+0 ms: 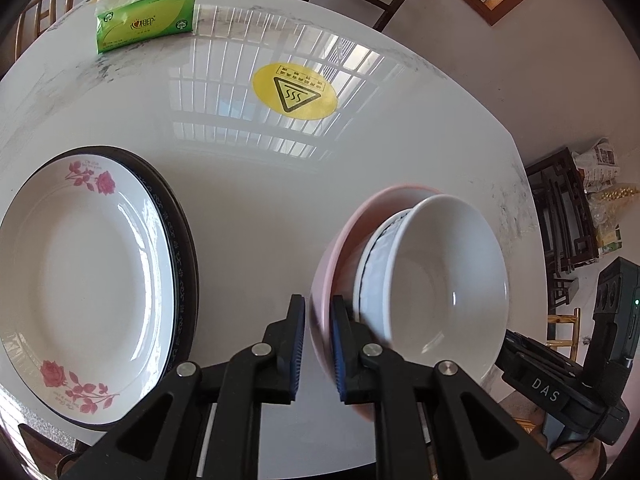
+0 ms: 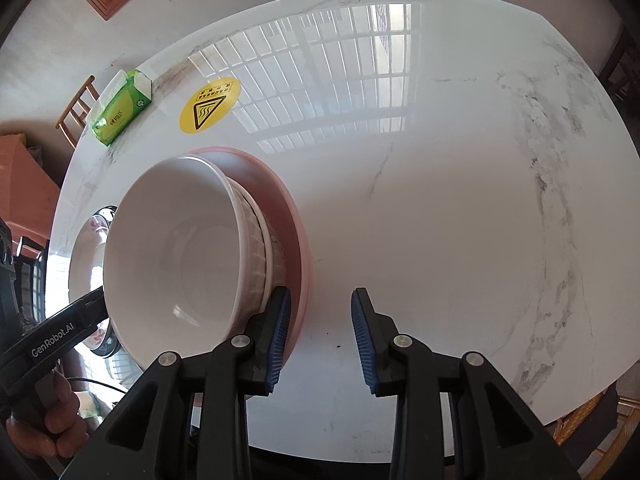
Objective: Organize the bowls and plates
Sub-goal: 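Lift the pink bowl holding the nested bowls with both tools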
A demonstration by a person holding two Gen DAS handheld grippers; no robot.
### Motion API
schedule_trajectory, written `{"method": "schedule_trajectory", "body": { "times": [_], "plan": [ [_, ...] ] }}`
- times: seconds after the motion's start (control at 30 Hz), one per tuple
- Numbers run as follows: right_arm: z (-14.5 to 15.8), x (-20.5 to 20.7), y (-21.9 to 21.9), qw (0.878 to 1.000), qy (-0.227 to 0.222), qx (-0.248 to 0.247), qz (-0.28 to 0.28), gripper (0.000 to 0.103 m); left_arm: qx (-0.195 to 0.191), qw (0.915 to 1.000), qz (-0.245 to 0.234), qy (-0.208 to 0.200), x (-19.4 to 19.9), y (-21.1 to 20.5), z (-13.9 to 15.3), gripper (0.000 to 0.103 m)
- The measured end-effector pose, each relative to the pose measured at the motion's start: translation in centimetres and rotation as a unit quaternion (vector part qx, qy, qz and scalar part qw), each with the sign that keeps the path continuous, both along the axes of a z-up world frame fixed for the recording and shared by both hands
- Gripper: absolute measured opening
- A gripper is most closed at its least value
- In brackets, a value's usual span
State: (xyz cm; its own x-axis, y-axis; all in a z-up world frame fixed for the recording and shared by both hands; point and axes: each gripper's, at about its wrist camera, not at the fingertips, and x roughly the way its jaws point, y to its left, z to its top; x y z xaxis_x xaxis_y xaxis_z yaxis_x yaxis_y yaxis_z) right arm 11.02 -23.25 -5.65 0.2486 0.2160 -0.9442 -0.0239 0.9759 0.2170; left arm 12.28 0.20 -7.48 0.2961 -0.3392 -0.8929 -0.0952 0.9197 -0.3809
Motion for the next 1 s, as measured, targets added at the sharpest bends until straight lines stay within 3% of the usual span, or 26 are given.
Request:
{"method": "schedule_trajectory", "body": {
  "times": [0.27,0.5,0.6,0.77,1.0],
  "plan": [
    [-0.1,0.4,-0.5,1.000,-0.001,0.005,-0.003,0.030,0.013,0.9997,-0.002,-0.018,-0.1,-0.3,0.2,0.013],
    [-0.5,0.5,-1.3,1.000,0.003,0.010,-0.019,0.047,0.021,0.9995,-0.005,-0.025,0.1,-0.5,0.3,0.013],
    [-0.5,0.5,-1.4,1.000,0.004,0.014,-0.025,0.047,0.021,0.9995,-0.004,-0.025,-0.1,-0.6,0.4,0.013],
    [-0.4,0.2,-1.4,0.999,0.000,0.023,-0.031,0.038,0.020,0.9995,-0.008,-0.023,0.0,-0.7,0.3,0.009],
    [0.0,0.5,-0.6,0.999,-0.009,0.041,-0.028,0.012,0.028,0.9992,-0.011,-0.026,0.1,-1.1,0.4,0.009]
  ]
}}
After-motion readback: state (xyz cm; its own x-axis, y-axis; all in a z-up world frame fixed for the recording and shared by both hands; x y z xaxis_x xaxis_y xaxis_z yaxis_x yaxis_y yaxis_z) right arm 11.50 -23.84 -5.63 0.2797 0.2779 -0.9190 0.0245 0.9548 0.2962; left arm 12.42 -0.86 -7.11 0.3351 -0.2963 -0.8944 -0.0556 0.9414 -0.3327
